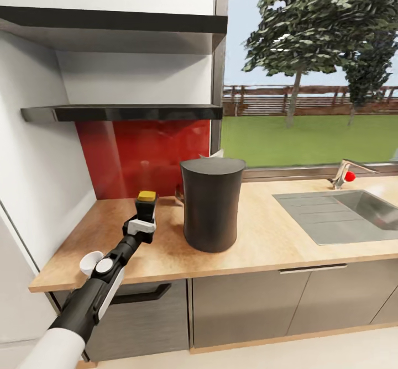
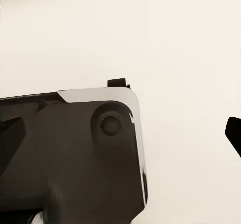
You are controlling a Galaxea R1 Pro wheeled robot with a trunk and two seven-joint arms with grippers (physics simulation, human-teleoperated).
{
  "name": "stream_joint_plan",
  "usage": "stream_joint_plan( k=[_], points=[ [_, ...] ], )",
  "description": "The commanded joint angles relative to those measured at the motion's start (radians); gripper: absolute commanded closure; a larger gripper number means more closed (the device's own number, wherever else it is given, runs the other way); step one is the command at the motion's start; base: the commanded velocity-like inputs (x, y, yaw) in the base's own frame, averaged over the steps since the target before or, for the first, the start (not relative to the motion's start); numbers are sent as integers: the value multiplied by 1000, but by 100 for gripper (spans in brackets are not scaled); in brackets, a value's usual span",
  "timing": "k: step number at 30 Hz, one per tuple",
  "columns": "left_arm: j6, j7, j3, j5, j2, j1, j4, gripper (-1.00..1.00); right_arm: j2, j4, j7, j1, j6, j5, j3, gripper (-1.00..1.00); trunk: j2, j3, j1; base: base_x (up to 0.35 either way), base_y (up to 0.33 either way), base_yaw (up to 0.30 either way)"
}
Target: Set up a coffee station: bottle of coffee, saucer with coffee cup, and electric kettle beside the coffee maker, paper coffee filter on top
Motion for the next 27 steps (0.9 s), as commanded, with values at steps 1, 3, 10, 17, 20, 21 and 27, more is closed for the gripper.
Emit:
stream_joint_plan(
  k=[1, 3, 10, 17, 20, 21, 27],
  points=[
    [-3, -3, -1, 2, 0, 7, 0, 100, -1, 1, 3, -1, -4, 10, -9, -100, -2, -1, 0, 4, 3, 0],
    [-3, -4, -2, 1, -1, 21, 0, 100, -1, 1, 3, -1, -4, 10, -9, -100, -2, -1, 0, 2, 1, 0],
    [-11, -4, -3, 5, -3, 36, 0, 100, -1, 1, 3, -1, -4, 10, -9, -100, -2, -1, 0, 101, 0, -44],
    [-12, -2, -3, 5, -3, 36, 3, 100, -1, 1, 3, -1, -4, 11, -9, -100, -2, -1, 0, 281, 0, -184],
    [-13, -2, -3, 5, -2, 37, 3, 100, -2, 1, 3, -1, -4, 11, -9, -100, -2, -1, 0, 56, 0, -17],
    [-14, -2, -2, 5, 1, 39, 3, 100, -3, 2, 3, -1, -4, 11, -9, -100, -2, -1, 0, 11, 0, -3],
    [-20, -2, 2, 3, 5, 70, 18, 100, -4, 2, 2, -1, -5, 11, -9, -100, -2, -1, 0, 2, 0, -1]
  ],
)
